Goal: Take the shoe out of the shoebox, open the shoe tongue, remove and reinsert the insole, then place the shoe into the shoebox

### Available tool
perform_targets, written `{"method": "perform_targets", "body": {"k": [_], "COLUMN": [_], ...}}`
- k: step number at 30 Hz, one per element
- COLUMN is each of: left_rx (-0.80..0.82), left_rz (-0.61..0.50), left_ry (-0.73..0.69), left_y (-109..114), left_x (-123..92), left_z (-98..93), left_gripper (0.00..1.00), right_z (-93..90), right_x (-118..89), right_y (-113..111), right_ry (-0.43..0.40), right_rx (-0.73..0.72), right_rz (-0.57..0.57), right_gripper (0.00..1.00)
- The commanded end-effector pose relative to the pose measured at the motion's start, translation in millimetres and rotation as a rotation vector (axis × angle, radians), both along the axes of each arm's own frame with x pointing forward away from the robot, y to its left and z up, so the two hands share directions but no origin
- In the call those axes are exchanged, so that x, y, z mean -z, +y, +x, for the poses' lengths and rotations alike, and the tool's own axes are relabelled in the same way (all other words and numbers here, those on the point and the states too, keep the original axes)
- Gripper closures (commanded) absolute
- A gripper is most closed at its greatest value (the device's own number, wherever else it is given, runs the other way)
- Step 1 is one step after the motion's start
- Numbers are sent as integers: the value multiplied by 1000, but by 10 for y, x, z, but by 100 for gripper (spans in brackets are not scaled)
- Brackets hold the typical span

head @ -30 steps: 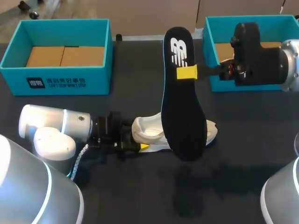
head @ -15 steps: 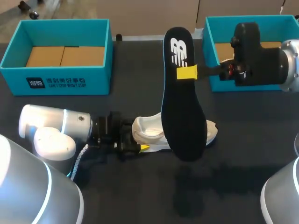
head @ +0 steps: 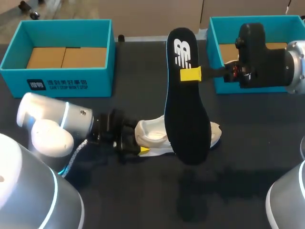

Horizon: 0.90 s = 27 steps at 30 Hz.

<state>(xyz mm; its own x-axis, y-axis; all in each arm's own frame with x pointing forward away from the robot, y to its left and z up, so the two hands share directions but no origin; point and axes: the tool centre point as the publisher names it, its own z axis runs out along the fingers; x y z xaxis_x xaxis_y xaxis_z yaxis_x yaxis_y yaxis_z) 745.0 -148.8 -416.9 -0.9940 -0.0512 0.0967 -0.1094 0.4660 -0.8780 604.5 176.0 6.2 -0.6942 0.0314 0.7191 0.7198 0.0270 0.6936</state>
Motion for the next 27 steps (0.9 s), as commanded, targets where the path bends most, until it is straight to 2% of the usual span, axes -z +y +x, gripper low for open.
{"method": "perform_targets", "body": {"k": [1,13,14,22,27], "left_rx": [31,31,45,33,51], "left_rz": [66,66,118,268,324], "left_ry": [14,14,11,14,3], "left_y": [45,45,36,72,76], "left_x": [-135,-135,-148,-200,-265], "left_z": [35,35,20,-15,-30], "left_gripper": [0,0,0,0,0], "right_z": [7,7,7,7,7], "right_x": [12,12,12,12,12], "right_y": [25,25,25,25,25], "right_ry": [0,0,0,0,0], "right_rx": [1,1,1,1,1], "right_rz": [1,1,1,1,1], "right_gripper": [100,100,100,100,100]}}
